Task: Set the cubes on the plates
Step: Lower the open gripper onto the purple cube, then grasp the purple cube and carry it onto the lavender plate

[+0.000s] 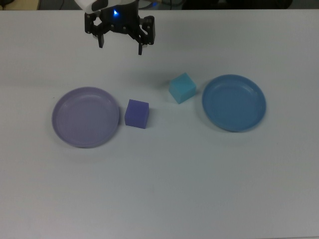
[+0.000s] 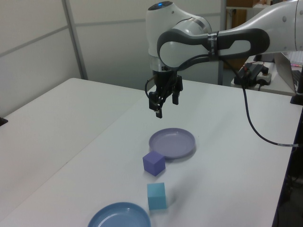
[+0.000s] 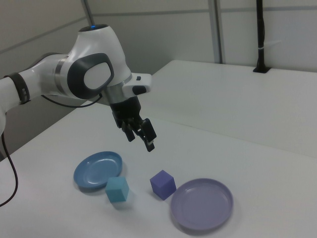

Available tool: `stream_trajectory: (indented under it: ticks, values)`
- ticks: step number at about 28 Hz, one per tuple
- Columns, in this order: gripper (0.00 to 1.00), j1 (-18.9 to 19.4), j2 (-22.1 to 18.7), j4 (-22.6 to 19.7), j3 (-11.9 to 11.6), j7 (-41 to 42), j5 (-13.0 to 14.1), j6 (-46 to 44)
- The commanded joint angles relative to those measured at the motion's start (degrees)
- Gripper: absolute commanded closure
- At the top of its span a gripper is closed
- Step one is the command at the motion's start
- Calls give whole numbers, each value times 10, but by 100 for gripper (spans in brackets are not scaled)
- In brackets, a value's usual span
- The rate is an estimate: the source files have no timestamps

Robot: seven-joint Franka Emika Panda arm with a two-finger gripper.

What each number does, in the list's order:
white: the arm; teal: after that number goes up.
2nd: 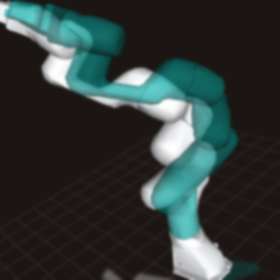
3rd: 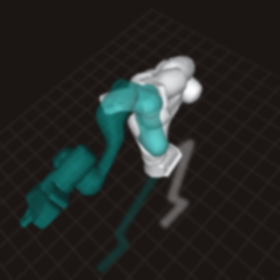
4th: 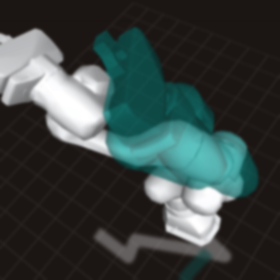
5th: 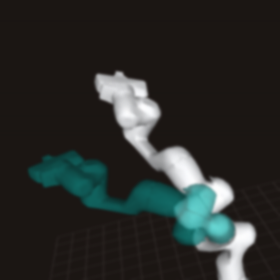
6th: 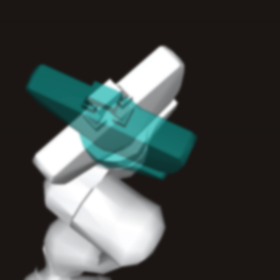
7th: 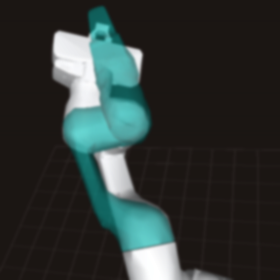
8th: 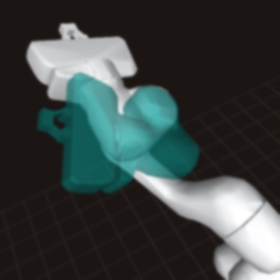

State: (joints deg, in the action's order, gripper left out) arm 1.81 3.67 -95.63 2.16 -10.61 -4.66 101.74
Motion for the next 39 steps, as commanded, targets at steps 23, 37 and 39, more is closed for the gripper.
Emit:
stream_trajectory:
  ticks: [23, 37, 39]
  values:
    - [0, -3, 133, 4, 0, 130, 47, 63]
    - [0, 25, 185, -36, 0, 53, -18, 175]
    - [0, 27, 187, -44, 0, 53, -18, 186]
